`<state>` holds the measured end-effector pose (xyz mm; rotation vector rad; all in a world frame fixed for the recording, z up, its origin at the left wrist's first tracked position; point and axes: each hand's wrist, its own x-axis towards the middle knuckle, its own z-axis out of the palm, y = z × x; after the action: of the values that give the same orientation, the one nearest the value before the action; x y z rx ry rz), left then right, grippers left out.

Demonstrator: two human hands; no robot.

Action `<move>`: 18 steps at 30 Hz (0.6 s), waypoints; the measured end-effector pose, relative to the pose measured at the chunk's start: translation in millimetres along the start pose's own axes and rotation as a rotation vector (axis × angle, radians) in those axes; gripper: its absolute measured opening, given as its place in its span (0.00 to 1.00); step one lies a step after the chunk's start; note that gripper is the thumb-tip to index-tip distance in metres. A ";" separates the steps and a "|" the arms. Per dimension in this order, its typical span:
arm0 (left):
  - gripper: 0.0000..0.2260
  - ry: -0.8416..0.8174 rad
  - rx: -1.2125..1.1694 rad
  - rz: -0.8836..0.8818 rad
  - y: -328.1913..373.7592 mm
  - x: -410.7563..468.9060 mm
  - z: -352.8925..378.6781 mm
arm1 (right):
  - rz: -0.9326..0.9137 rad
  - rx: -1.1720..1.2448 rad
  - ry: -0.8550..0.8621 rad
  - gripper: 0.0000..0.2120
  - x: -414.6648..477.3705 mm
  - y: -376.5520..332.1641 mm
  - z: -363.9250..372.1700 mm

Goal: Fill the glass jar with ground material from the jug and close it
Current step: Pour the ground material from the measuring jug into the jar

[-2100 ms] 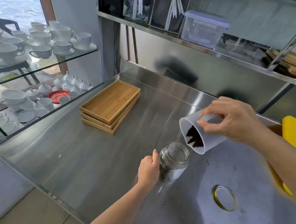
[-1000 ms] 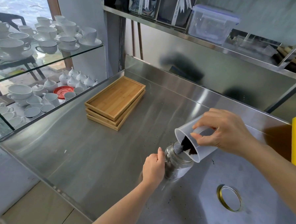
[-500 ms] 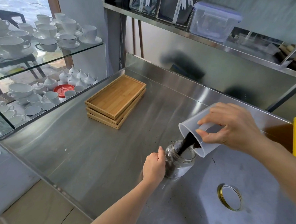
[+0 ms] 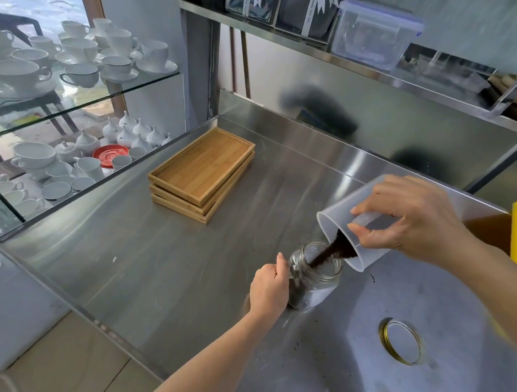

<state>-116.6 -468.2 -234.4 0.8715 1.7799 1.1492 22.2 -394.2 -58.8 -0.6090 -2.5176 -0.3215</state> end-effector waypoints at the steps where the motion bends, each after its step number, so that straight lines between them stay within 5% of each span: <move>1: 0.24 -0.001 -0.001 0.001 0.2 -0.3 0.1 | -0.008 -0.008 -0.003 0.14 -0.1 -0.4 0.3; 18: 0.24 -0.002 0.011 0.001 1.0 -1.0 -1.0 | 0.019 -0.002 -0.015 0.14 0.2 -1.1 -5.9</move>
<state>-117.0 -469.1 -233.0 0.8802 1.7854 1.1402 24.0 -397.0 -53.9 -0.6382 -2.5242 -0.3139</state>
